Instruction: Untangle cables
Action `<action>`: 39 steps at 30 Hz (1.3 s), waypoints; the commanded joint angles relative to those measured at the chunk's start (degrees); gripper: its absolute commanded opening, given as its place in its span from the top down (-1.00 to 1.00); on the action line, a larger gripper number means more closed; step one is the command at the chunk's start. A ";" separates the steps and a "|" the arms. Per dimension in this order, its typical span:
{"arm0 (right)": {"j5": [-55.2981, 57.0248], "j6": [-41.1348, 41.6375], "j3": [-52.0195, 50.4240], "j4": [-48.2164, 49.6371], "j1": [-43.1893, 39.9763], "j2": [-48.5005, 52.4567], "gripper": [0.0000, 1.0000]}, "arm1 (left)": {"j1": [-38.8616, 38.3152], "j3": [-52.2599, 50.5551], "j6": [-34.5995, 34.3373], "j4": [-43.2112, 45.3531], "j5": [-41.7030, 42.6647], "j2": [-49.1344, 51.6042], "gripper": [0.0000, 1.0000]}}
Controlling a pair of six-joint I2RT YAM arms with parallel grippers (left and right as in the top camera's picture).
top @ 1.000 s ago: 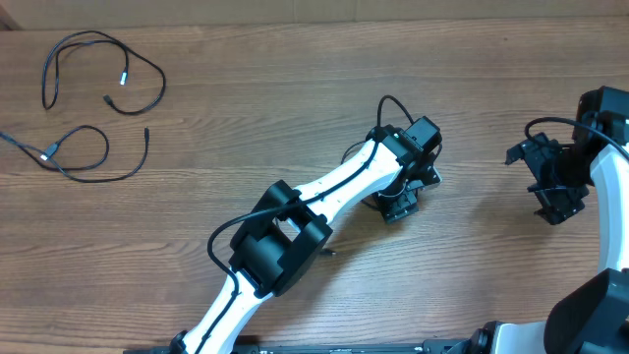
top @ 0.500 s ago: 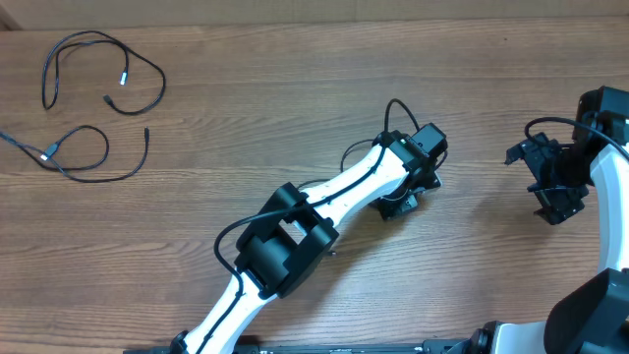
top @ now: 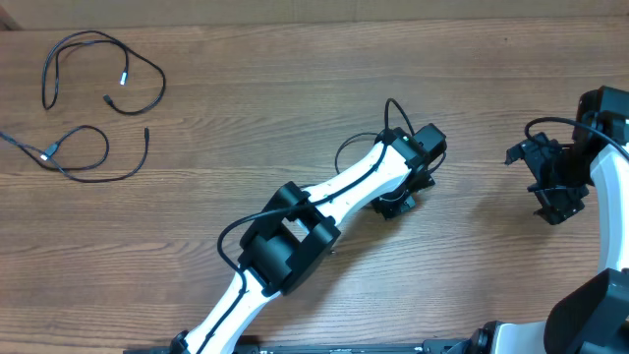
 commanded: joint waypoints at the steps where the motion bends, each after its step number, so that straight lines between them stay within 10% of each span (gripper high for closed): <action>1: 0.15 -0.39 0.02 0.13 -0.04 -0.22 -1.00 | 0.02 6.03 -5.33 -4.24 0.26 2.64 0.91; 12: 0.15 -0.39 0.02 0.13 -0.04 -0.24 -0.99 | 4.92 35.87 -16.83 -18.84 5.29 2.58 0.91; 24: 0.15 -0.39 0.02 0.13 -0.04 -0.24 -1.00 | 17.66 51.36 -16.96 -23.34 40.87 2.56 0.91; 30: 0.15 -0.39 0.02 0.13 -0.04 -0.24 -1.00 | 18.99 50.01 -16.83 -28.13 30.99 2.58 0.83; 34: 0.15 -0.39 0.02 0.13 -0.04 -0.24 -1.00 | 15.50 47.47 -16.63 -30.14 20.68 2.60 0.50; 37: 0.15 -0.39 0.02 0.13 -0.04 -0.24 -1.00 | 12.24 44.50 -15.63 -29.59 13.00 2.60 -0.69; 39: 0.15 -0.37 0.02 0.13 -0.04 -0.24 -1.00 | 10.25 42.03 -15.56 -28.63 8.72 2.60 -0.77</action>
